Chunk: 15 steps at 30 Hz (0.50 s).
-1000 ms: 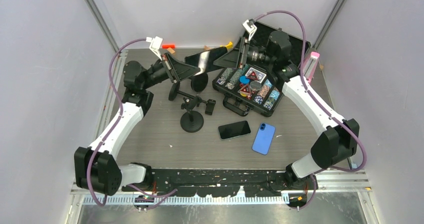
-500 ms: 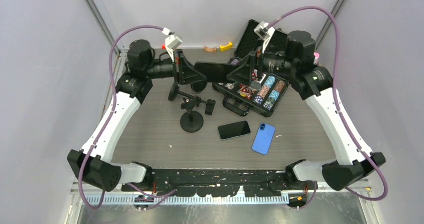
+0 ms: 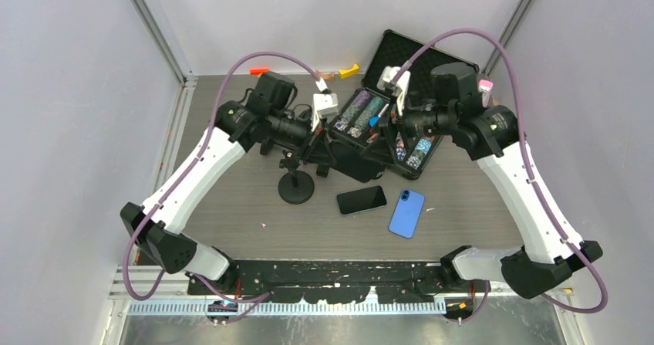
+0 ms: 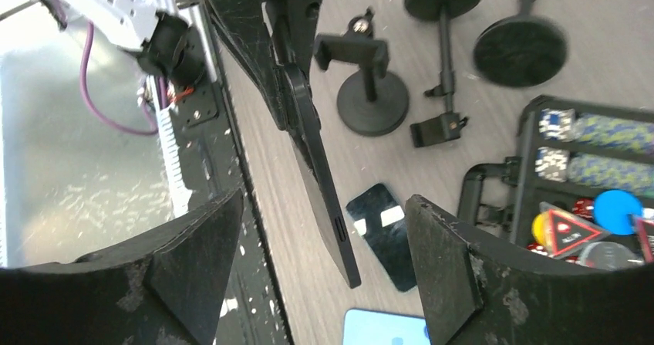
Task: Place the phone on the phone stand
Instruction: Adjust the phone.
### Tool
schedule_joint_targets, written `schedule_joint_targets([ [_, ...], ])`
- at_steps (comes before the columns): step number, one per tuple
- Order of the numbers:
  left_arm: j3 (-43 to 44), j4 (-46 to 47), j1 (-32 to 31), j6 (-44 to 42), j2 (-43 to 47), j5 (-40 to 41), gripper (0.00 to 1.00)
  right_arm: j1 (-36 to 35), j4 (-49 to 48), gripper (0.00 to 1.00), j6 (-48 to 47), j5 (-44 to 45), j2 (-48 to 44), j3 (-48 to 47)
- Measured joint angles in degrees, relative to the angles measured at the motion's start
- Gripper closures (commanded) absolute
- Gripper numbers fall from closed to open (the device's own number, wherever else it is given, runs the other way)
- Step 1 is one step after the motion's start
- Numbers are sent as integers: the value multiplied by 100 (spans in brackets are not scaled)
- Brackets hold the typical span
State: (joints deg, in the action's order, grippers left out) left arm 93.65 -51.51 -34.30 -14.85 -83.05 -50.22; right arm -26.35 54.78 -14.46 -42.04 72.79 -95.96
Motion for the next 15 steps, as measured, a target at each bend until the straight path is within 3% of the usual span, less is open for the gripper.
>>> schedule_joint_targets([
  [7,-2,-492,-321,-409,-70,269,100,-461,50,26,-173,-48,26,824],
  [15,-22,-505,-321,-535,-70,251,100,-531,-195,32,-111,-374,186,1303],
])
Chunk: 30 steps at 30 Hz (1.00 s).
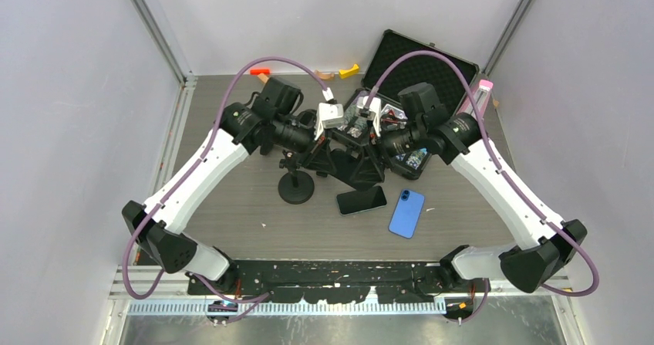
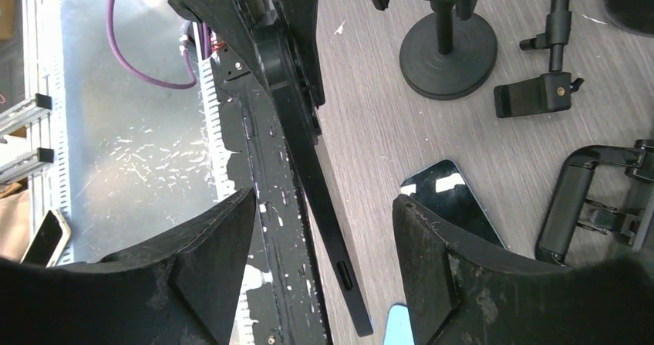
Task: Place the phone on the phone stand
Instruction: Adjust the phone.
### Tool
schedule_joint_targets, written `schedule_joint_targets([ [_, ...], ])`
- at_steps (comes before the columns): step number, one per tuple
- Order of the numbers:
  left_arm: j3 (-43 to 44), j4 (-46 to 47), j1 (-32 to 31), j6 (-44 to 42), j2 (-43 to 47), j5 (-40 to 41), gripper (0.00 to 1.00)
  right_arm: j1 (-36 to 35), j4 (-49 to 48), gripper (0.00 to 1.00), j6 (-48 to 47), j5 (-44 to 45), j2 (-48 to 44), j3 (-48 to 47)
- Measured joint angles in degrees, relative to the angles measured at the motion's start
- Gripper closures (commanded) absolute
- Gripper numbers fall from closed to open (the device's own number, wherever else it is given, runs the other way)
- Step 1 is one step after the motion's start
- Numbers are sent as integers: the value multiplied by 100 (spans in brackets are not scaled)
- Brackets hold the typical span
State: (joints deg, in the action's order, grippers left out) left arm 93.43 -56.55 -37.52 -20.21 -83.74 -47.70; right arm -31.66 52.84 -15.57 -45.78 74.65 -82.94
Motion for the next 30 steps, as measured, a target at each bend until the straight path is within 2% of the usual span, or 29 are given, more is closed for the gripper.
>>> schedule_joint_targets([
  [3,-26,4,0,-2,0,-44,100,-17,-105,38,76,-107,35,44],
  [5,-63,11,0,-2,0,-94,100,-35,-219,47,133,-184,66,44],
  [7,-120,9,0,0,0,-149,100,-46,-304,60,197,-243,101,44],
  [8,-149,13,0,-2,0,-166,100,-48,-345,74,227,-264,116,46],
  [9,-177,15,0,0,0,-184,100,-48,-372,82,247,-286,133,46],
  [10,-205,15,0,4,0,-195,100,-48,-400,94,258,-299,151,48],
  [11,-232,50,2,2,0,-181,100,-48,-415,98,286,-343,153,66],
  [15,-328,0,57,70,9,-409,100,-87,-485,100,129,-457,122,142],
  [16,-334,9,57,90,9,-426,95,-85,-503,100,136,-470,107,166],
  [20,-334,179,72,278,13,-461,50,-31,-579,100,376,-459,28,192],
  [23,-365,734,144,669,26,-531,28,138,-844,100,811,-376,7,192],
  [26,-614,1606,358,1434,142,-699,18,343,-1176,100,1204,-254,-4,192],
  [30,-1268,3445,1097,3084,361,-986,14,549,-1635,100,1705,-140,-94,192],
])
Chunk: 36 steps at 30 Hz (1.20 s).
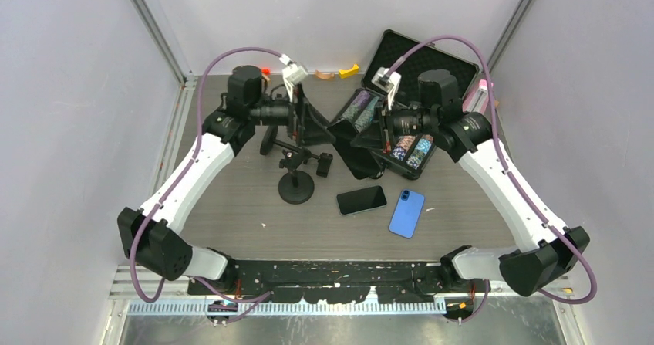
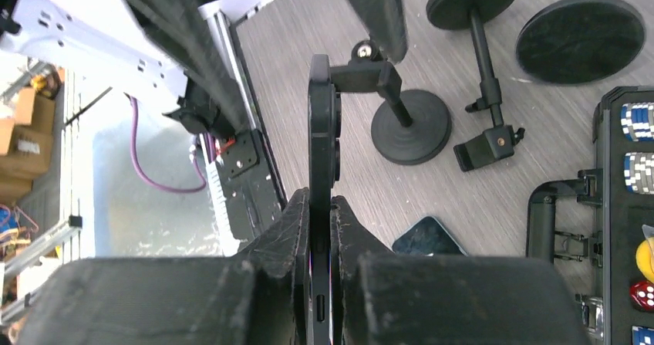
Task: Place the phone on the phone stand
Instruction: Adjust the phone.
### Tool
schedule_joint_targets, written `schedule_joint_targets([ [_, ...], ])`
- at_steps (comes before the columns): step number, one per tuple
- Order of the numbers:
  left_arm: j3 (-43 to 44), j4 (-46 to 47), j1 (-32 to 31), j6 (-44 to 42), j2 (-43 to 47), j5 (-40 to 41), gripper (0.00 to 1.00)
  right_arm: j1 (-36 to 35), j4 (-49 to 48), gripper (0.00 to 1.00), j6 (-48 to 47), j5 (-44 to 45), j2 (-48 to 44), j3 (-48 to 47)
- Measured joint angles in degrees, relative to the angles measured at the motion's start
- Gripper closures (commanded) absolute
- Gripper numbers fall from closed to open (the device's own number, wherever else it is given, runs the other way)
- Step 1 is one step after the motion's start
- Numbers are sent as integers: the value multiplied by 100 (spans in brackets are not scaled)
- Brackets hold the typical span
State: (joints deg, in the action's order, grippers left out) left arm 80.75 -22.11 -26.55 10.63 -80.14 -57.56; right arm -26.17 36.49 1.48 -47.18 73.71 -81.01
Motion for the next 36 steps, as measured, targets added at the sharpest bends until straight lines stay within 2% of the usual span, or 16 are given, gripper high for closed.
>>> schedule_joint_targets([
  [3,-448,1338,365,1099,63,-107,14,74,-271,100,348,7,-68,-2],
  [9,-1237,3698,372,2872,66,-164,24,221,-828,100,1086,-105,-87,-9],
  [12,-1464,4618,367,3617,57,-162,31,299,-1134,100,1440,-179,-87,-9],
  [16,-1569,5628,332,4312,52,-153,37,391,-1602,100,1941,-269,-72,4],
  [24,-1692,6186,116,4682,37,-92,47,459,-2623,100,2811,-544,22,334],
  [28,-1694,6319,98,4819,-70,-50,57,468,-2885,100,3027,-592,57,422],
  [32,-1692,6417,79,4931,-170,-31,70,468,-3060,100,3136,-621,59,507],
  [34,-1694,6432,79,4964,-205,-20,79,468,-3152,100,3176,-654,59,568],
  [36,-1694,6428,79,4996,-238,2,94,468,-3244,100,3198,-697,59,629],
])
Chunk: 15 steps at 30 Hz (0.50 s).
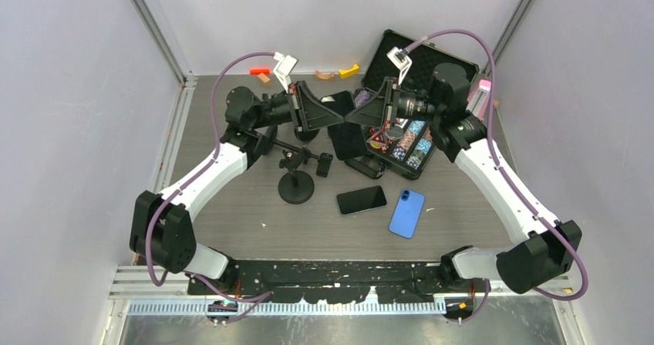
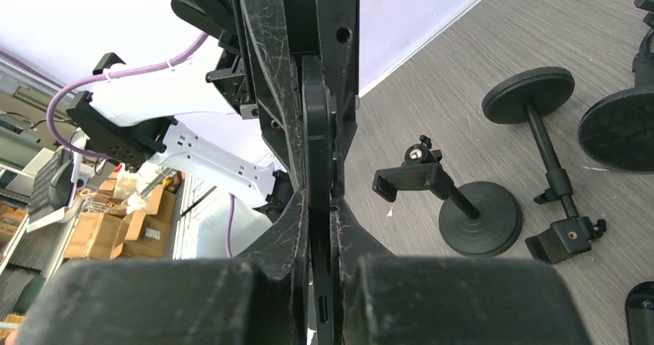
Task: Place the phone on the phone stand
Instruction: Adjust the phone.
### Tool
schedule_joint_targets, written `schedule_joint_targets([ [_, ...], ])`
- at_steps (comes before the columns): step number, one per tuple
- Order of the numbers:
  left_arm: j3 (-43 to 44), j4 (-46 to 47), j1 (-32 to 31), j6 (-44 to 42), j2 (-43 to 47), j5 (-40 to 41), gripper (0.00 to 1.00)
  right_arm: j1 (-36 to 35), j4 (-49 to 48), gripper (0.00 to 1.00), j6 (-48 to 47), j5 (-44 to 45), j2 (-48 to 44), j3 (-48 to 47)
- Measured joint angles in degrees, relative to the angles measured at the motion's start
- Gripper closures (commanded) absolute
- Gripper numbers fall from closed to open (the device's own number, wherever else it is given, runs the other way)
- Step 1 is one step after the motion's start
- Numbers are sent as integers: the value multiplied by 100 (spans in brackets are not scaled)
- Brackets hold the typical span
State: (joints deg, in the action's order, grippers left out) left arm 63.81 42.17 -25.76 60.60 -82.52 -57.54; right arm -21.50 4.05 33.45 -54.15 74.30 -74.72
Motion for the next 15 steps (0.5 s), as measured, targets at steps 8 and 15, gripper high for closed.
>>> schedule_joint_targets([
  [8,-50,52,-4,44,-9,-39,100,20,-334,72,-37,-175,-15,199],
  [15,-286,-352,17,-568,236,-57,100,59,297,27,-518,52,-122,225],
])
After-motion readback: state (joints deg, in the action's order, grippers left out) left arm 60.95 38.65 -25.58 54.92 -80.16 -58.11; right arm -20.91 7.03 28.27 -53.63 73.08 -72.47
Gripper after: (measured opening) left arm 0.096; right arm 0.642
